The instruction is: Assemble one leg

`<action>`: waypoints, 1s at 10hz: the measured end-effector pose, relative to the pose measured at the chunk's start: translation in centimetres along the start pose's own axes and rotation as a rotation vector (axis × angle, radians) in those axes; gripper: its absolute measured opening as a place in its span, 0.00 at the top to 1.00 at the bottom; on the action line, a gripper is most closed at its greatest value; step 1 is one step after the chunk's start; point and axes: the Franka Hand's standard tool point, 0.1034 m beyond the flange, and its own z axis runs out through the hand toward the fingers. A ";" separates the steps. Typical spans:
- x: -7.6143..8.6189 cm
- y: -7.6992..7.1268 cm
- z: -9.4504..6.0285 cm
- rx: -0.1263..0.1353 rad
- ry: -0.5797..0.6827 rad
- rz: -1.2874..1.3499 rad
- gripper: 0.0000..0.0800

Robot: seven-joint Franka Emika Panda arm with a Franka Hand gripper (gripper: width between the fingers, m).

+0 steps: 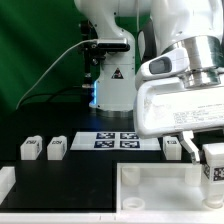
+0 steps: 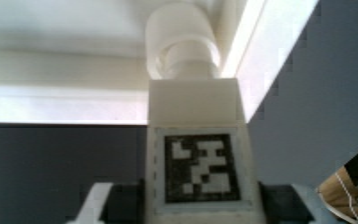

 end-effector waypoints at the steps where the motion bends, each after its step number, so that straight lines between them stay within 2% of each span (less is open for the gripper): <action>1: -0.4 0.0 0.3 0.000 -0.007 0.000 0.63; 4: -0.4 0.1 0.7 -0.004 0.008 0.015 0.63; 5: -0.5 0.0 0.7 -0.011 0.012 0.033 0.63; 7: -0.5 0.0 0.7 -0.051 0.046 0.082 0.63; 9: -0.5 0.2 0.7 -0.055 0.046 0.068 0.63; 10: -0.5 0.1 0.7 -0.055 0.046 0.067 0.36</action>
Offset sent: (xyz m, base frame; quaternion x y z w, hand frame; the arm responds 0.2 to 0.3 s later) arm -0.0039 -0.0040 -0.0156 -0.0318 -0.0124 -0.0098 0.9994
